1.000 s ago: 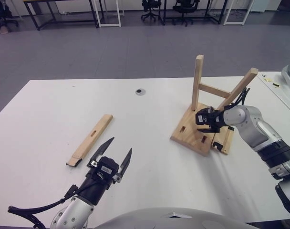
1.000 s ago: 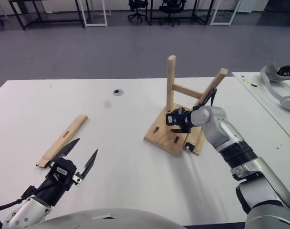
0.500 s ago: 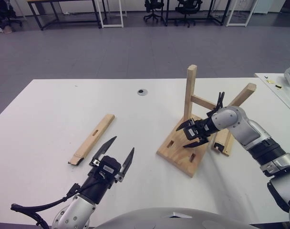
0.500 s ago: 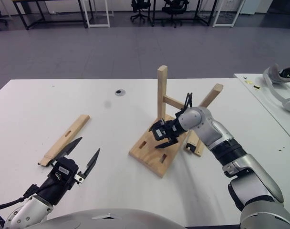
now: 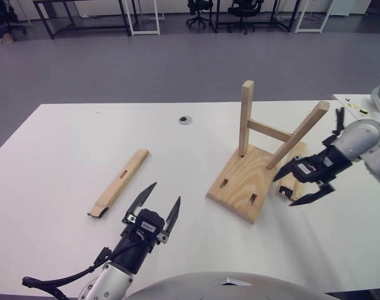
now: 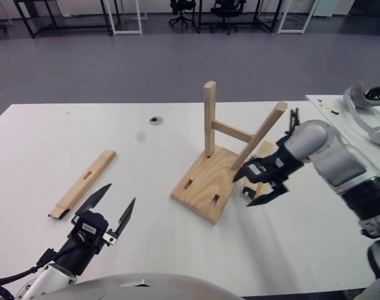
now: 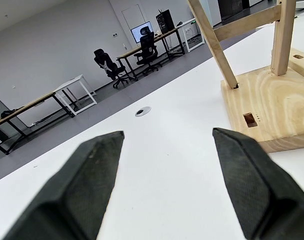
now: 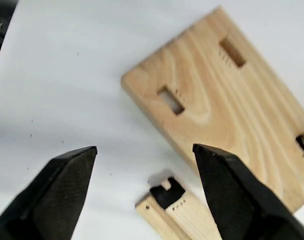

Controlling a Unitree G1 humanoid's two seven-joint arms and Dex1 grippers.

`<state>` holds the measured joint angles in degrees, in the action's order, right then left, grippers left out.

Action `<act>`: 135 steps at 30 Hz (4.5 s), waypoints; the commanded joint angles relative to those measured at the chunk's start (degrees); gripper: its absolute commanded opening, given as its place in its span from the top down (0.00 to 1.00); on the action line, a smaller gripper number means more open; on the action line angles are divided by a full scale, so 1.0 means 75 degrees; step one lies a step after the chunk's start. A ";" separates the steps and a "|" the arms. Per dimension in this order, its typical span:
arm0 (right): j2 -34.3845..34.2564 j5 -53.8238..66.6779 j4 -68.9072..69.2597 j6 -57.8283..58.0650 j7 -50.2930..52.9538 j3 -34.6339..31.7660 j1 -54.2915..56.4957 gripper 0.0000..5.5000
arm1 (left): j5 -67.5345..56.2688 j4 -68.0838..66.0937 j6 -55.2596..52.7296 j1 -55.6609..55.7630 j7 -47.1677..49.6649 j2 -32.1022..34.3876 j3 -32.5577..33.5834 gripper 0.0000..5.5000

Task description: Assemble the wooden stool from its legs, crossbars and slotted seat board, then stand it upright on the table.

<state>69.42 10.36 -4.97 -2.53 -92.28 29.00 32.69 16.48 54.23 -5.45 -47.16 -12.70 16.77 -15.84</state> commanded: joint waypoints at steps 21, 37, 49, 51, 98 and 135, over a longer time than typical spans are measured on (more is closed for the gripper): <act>-0.1624 -0.3498 -0.3434 -0.1248 0.0839 -0.0501 0.1968 0.34 | -0.0403 -0.0614 0.0120 0.0355 -0.0112 0.0123 0.0534 0.41; -0.3111 -0.3802 -0.5605 0.0817 0.3517 -0.1307 0.1924 0.34 | -0.0358 -0.0491 0.0003 0.0147 -0.0100 0.0143 0.0459 0.41; -0.1955 -0.2957 -0.3718 0.2790 0.1845 -0.1847 0.0100 0.34 | -0.0195 -0.0566 0.0181 -0.0190 0.0102 0.0041 0.0244 0.41; -0.1954 -0.2949 -0.3653 0.2868 0.1815 -0.1781 -0.0230 0.34 | -0.0254 -0.0593 0.0174 -0.0106 0.0057 0.0072 0.0311 0.41; -0.2565 -0.2994 -0.6340 -0.3044 0.0046 0.2557 0.3130 0.34 | 0.0148 -0.0433 0.0221 -0.0263 0.0152 0.0088 -0.0268 0.41; -0.3636 -0.6156 -0.8777 -0.6755 0.2403 0.1829 0.2301 0.72 | 0.0075 -0.0592 -0.0132 0.0069 -0.0067 0.0124 -0.0386 0.41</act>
<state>42.38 -36.11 -69.19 -53.49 -70.88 42.62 55.33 18.58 52.35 -4.84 -46.47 -13.05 18.18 -18.96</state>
